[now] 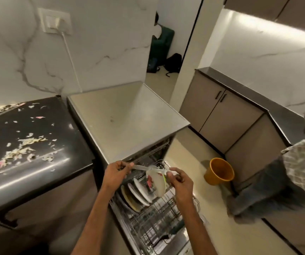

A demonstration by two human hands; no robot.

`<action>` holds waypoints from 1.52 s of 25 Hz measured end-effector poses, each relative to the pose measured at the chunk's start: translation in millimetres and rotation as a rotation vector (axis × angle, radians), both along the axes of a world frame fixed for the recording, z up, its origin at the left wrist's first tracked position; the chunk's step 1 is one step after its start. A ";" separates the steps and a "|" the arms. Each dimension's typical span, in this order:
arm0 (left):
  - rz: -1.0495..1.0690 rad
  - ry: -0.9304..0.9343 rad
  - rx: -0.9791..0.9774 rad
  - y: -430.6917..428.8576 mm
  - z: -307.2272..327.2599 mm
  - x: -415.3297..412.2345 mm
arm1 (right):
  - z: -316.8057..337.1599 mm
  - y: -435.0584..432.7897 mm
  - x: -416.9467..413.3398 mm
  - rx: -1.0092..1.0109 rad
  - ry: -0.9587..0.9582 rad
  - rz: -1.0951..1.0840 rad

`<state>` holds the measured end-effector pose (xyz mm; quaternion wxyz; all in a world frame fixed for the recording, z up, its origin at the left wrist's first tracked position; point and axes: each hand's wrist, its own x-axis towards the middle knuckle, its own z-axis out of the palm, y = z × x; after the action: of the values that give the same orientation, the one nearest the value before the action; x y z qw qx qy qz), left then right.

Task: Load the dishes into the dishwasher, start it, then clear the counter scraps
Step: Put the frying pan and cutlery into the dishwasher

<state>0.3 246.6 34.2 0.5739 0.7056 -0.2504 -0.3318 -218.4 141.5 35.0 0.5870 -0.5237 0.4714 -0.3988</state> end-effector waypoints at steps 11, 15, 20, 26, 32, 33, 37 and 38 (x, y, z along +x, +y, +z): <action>0.008 0.169 0.013 -62.5 -44.7 -212.2 | -28.0 -75.8 -204.9 -0.152 0.406 0.185; -0.019 0.165 0.051 -95.6 -49.1 -219.8 | -27.5 -120.1 -220.5 -0.244 0.437 0.190; -0.098 0.083 0.132 -124.1 -63.3 -230.9 | -55.8 -153.6 -232.8 -0.215 0.489 0.195; 0.006 0.012 0.288 -121.3 -172.2 -264.4 | -161.0 -205.4 -230.9 -0.162 0.597 0.423; 0.177 0.086 0.399 -150.4 -350.7 -275.6 | -341.1 -288.3 -206.3 -0.152 0.707 0.761; 0.209 0.074 0.417 -159.7 -382.5 -277.8 | -375.7 -299.3 -201.4 -0.163 0.711 0.771; 0.313 0.040 0.470 -192.3 -490.7 -283.9 | -487.3 -331.3 -185.5 -0.198 0.767 0.847; 0.325 0.022 0.489 -196.6 -510.8 -285.1 | -507.7 -333.8 -183.2 -0.212 0.800 0.880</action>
<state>-284.8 49.9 -476.6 0.4351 0.8503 -0.0405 -0.2935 -401.6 -192.4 -472.7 0.4186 -0.8345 0.3524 0.0649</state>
